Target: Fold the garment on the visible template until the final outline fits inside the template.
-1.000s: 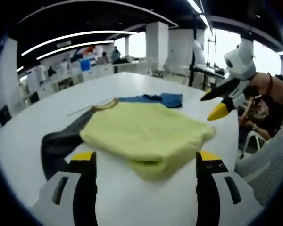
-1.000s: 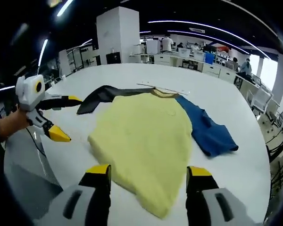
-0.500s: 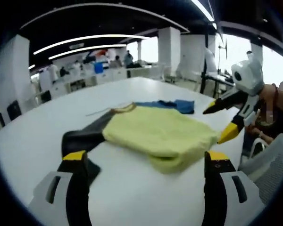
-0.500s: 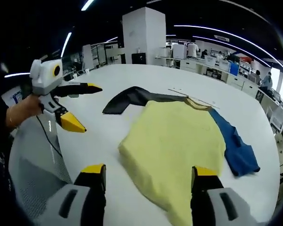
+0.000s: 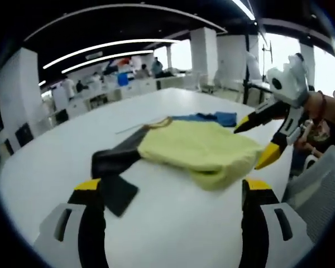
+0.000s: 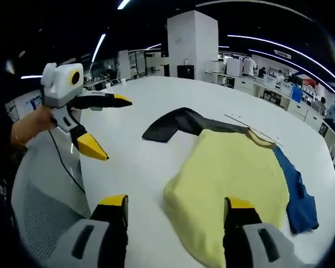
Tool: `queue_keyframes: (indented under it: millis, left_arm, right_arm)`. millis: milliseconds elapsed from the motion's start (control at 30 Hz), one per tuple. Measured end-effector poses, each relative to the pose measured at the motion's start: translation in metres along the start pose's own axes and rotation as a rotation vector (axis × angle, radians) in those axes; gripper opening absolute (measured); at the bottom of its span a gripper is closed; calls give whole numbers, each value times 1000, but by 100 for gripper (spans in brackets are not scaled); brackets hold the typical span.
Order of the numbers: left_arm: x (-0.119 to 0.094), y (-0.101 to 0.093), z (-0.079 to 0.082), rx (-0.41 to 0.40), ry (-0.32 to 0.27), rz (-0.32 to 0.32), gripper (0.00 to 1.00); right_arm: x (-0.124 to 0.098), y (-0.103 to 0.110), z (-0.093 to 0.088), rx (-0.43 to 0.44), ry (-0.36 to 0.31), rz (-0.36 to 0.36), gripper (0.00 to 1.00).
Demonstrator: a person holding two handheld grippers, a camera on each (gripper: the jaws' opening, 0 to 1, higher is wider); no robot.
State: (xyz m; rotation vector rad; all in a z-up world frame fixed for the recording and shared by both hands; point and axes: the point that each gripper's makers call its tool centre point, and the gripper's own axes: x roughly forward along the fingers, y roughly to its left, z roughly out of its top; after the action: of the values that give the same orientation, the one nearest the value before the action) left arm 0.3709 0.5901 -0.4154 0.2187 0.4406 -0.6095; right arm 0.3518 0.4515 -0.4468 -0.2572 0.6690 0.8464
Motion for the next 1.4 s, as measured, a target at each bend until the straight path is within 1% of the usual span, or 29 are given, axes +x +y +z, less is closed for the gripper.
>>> queue_keyframes:
  millis: [133, 267, 300, 400, 500, 600, 700, 833, 900, 967, 1033, 1133, 1200, 1333, 1400]
  left_arm:
    - [-3, 1, -6, 4, 13, -3, 99]
    - [-8, -2, -10, 10, 18, -11, 99]
    - [-9, -2, -11, 13, 19, -12, 99]
    - [-12, -2, -15, 10, 18, -11, 99]
    - [-14, -1, -21, -5, 21, -11, 99]
    - [-17, 1, -24, -5, 26, -4, 99]
    - [-20, 5, -25, -15, 18, 3, 98]
    - [-23, 8, -30, -42, 23, 19, 97]
    - [-25, 8, -33, -46, 26, 22, 97]
    - [-26, 7, -35, -50, 30, 22, 97]
    - [-27, 6, -38, -53, 37, 21, 96]
    - [-28, 6, -41, -60, 38, 23, 95]
    - [-29, 5, -41, -72, 34, 20, 95]
    - [-28, 3, -44, -72, 43, 16, 95]
    - [-28, 2, -45, -74, 43, 12, 94]
  right_arm:
    - [11, 7, 3, -28, 9, 37, 68]
    - [18, 14, 8, -40, -2, 71, 66]
    - [21, 18, 9, -50, -2, 90, 64]
    - [30, 25, 12, -77, -5, 114, 58]
    - [41, 29, 9, -92, 14, 129, 53]
    - [49, 30, 6, -111, 31, 135, 47]
    - [58, 31, 2, -160, 59, 133, 43]
    - [67, 35, 1, -168, 70, 147, 37]
    - [71, 35, 1, -178, 73, 135, 33]
    - [75, 34, 0, -179, 78, 126, 31]
    - [81, 31, -4, -171, 101, 123, 31]
    - [88, 21, -11, -187, 129, 73, 27]
    - [93, 14, -13, -178, 138, 43, 26]
    - [99, 3, -17, -172, 155, -5, 21]
    - [102, 2, -19, -178, 166, -13, 20]
